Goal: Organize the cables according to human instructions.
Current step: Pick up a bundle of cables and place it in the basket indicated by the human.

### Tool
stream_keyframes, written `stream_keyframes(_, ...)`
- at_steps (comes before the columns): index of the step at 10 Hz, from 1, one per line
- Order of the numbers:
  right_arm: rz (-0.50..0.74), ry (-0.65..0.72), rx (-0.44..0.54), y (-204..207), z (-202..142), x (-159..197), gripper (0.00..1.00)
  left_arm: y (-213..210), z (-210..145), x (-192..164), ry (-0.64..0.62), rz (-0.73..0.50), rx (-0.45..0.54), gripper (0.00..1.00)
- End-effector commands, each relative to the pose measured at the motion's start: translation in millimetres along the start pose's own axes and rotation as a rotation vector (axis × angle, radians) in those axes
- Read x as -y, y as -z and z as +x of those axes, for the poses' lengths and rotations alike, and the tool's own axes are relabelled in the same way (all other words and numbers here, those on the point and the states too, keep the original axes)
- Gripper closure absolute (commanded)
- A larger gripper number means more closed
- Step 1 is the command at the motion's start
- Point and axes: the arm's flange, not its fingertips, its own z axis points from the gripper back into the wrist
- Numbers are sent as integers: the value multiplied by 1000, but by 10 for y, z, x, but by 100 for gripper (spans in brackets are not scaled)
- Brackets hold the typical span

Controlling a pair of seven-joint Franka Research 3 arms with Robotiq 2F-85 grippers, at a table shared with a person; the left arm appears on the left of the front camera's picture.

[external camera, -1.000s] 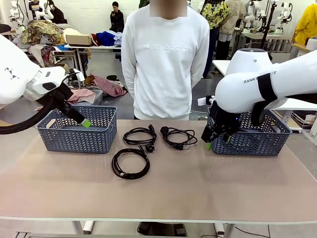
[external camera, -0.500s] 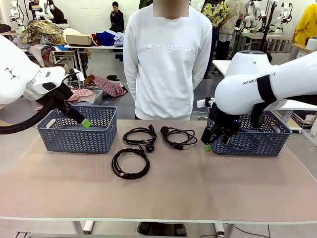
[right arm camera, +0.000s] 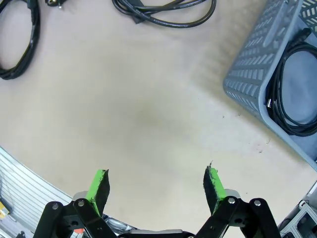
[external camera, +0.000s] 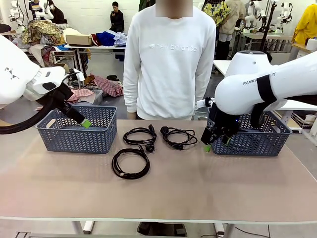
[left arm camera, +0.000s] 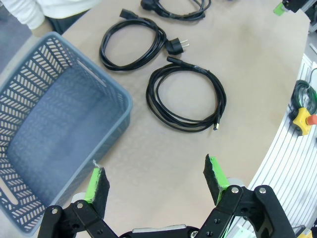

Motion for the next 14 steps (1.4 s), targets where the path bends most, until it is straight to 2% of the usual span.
stream_keyframes(1,0,1,4,-17,6,2,0,6,-18,-24,10,-18,13,0)
stream_keyframes(14,0,1,4,-17,6,2,0,6,-18,-24,10,-18,13,0)
